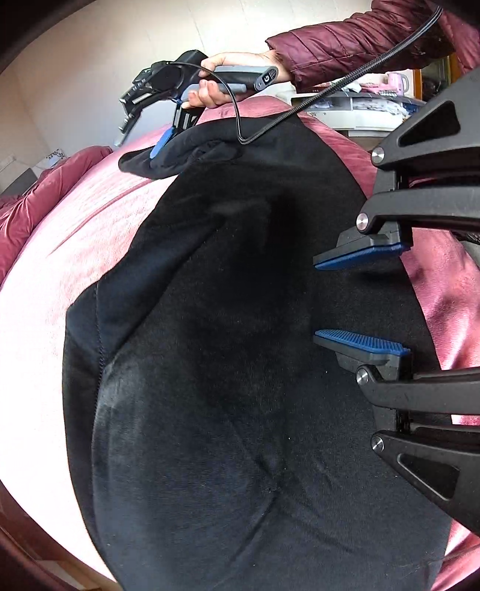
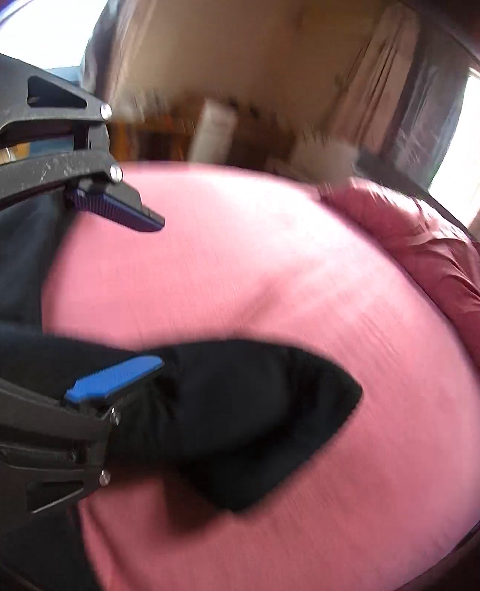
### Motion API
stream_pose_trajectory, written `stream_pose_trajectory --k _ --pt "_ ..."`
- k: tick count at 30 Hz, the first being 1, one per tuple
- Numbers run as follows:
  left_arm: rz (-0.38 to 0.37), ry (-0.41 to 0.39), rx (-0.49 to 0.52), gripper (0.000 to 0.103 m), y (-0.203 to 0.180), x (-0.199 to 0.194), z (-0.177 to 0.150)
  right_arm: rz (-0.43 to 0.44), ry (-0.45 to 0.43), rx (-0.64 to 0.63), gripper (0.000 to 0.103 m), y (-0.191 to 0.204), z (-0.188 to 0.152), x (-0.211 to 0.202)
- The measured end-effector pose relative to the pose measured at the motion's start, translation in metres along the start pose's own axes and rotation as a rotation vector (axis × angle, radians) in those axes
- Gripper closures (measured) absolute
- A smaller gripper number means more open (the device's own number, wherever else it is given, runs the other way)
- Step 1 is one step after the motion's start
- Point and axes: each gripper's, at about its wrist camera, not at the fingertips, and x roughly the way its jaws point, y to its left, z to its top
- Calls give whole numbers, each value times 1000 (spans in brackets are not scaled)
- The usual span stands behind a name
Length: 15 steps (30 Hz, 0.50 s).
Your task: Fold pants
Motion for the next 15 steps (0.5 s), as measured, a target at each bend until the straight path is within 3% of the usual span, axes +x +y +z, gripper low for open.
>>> stream_pose_trajectory --k 2,7,11,15 --pt "-12 1 -12 69 9 -8 -2 67 -15 24 29 0 6 -4" --pt "-33 4 -33 69 30 -12 3 132 -126 102 29 -23 31 -47" --pt "-42 4 -50 69 38 -10 7 12 -228 182 30 -60 56 -78" --pt "-43 6 -53 69 40 -7 6 -198 -243 223 46 -112 59 -89"
